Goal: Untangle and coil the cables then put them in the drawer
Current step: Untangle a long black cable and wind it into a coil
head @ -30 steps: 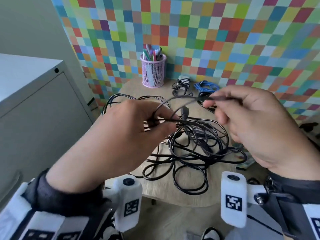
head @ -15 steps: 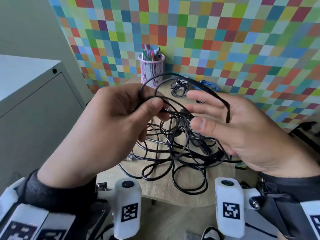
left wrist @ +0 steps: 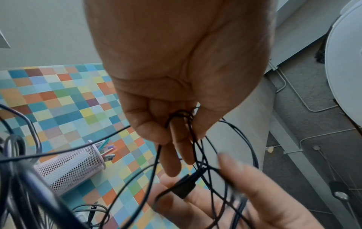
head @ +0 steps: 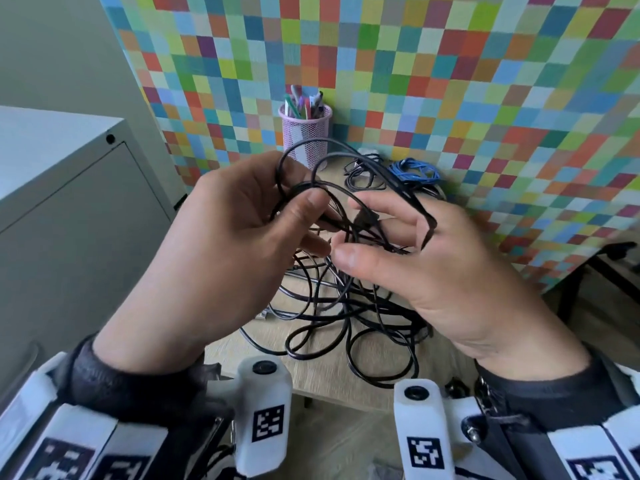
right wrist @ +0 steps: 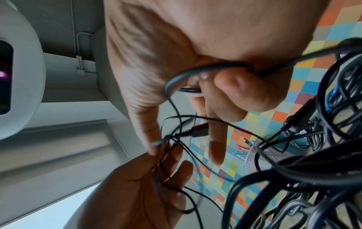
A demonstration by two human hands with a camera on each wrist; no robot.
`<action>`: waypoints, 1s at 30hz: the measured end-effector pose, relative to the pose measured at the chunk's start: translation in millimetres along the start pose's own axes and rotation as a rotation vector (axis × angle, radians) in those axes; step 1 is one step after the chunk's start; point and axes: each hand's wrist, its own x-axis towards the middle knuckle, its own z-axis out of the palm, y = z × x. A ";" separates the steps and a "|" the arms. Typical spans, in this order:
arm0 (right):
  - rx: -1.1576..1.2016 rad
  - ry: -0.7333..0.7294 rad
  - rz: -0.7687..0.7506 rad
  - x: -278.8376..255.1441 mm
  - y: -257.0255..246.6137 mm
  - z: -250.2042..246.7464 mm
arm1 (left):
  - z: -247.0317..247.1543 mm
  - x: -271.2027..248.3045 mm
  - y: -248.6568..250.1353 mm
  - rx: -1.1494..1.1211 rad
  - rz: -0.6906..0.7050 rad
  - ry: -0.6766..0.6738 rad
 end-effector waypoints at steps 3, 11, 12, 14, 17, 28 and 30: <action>-0.008 0.033 0.001 0.5 2.4 0.7 | -1.9 0.5 0.2 0.035 0.008 0.030; 0.189 0.017 0.013 -0.6 -1.8 -4.7 | 0.5 1.0 0.8 0.018 -0.017 0.098; 0.211 0.018 0.004 -0.3 -1.3 -5.1 | 0.7 0.8 0.9 0.002 -0.020 0.095; 0.255 0.038 0.004 0.4 -0.4 -6.2 | 1.5 0.5 1.9 -0.013 -0.025 0.086; 0.238 0.032 0.010 -0.5 -1.7 -6.6 | 1.7 0.1 3.0 0.035 -0.044 0.091; 0.281 0.018 0.117 -1.2 -3.8 -5.1 | -2.2 1.1 5.0 0.197 -0.057 0.166; 0.310 0.016 0.112 -1.1 -2.7 -5.0 | -2.3 1.2 4.9 0.200 -0.052 0.161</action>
